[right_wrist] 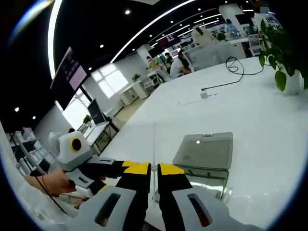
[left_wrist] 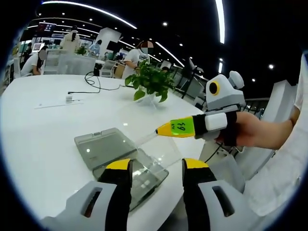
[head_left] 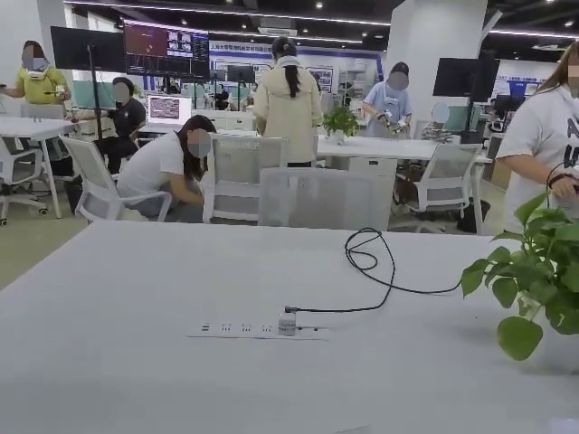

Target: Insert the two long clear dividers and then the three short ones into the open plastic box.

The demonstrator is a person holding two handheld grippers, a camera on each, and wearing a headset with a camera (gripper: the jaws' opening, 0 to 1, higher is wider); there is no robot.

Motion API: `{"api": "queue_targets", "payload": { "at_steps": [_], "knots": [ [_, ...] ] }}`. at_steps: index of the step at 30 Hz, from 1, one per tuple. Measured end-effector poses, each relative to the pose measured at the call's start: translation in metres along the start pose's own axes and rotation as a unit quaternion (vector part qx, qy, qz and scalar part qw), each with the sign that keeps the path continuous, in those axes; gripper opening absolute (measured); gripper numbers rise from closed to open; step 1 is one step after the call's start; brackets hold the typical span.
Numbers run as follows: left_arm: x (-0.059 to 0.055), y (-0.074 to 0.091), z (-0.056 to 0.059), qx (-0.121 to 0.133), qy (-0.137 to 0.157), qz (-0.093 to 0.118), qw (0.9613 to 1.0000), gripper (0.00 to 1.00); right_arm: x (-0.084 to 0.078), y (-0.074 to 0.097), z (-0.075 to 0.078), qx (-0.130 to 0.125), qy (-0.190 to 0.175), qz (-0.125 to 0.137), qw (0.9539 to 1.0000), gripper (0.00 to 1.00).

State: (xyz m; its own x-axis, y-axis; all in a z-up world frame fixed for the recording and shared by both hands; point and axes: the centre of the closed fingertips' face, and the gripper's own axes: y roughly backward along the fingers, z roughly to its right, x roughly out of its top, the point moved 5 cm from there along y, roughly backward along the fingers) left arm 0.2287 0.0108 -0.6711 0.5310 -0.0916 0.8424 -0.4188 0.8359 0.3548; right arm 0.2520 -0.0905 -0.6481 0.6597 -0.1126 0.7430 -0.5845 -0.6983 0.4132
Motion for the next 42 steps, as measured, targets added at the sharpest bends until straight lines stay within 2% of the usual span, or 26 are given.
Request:
{"api": "queue_targets", "payload": {
  "at_steps": [10,17,19,25,30,31,42],
  "knots": [
    [-0.013,0.013,-0.005,-0.014,-0.04,-0.01,0.999,0.59,0.002,0.004,0.018,-0.044,-0.022,-0.023,0.9985,0.07],
    [-0.028,0.02,-0.007,-0.029,-0.076,-0.031,0.9961,0.75,0.0,0.004,0.032,-0.082,-0.033,-0.053,0.9946,0.07],
    [-0.032,0.022,-0.007,-0.034,-0.095,-0.035,0.9943,0.79,0.0,0.003,0.035,-0.089,-0.041,-0.06,0.9934,0.07],
    [-0.044,0.024,-0.008,-0.045,-0.122,-0.052,0.9901,0.9,-0.002,0.0,0.046,-0.121,-0.052,-0.096,0.9866,0.07],
    [-0.05,0.024,-0.012,-0.052,-0.137,-0.053,0.9878,0.96,-0.009,-0.003,0.053,-0.144,-0.06,-0.121,0.9803,0.07],
    [-0.052,0.025,-0.012,-0.056,-0.145,-0.055,0.9863,0.98,-0.012,-0.004,0.055,-0.151,-0.062,-0.128,0.9783,0.07],
    [-0.062,0.027,-0.015,-0.08,-0.175,-0.067,0.979,1.0,-0.034,-0.013,0.064,-0.184,-0.106,-0.148,0.9659,0.07]
  ]
}}
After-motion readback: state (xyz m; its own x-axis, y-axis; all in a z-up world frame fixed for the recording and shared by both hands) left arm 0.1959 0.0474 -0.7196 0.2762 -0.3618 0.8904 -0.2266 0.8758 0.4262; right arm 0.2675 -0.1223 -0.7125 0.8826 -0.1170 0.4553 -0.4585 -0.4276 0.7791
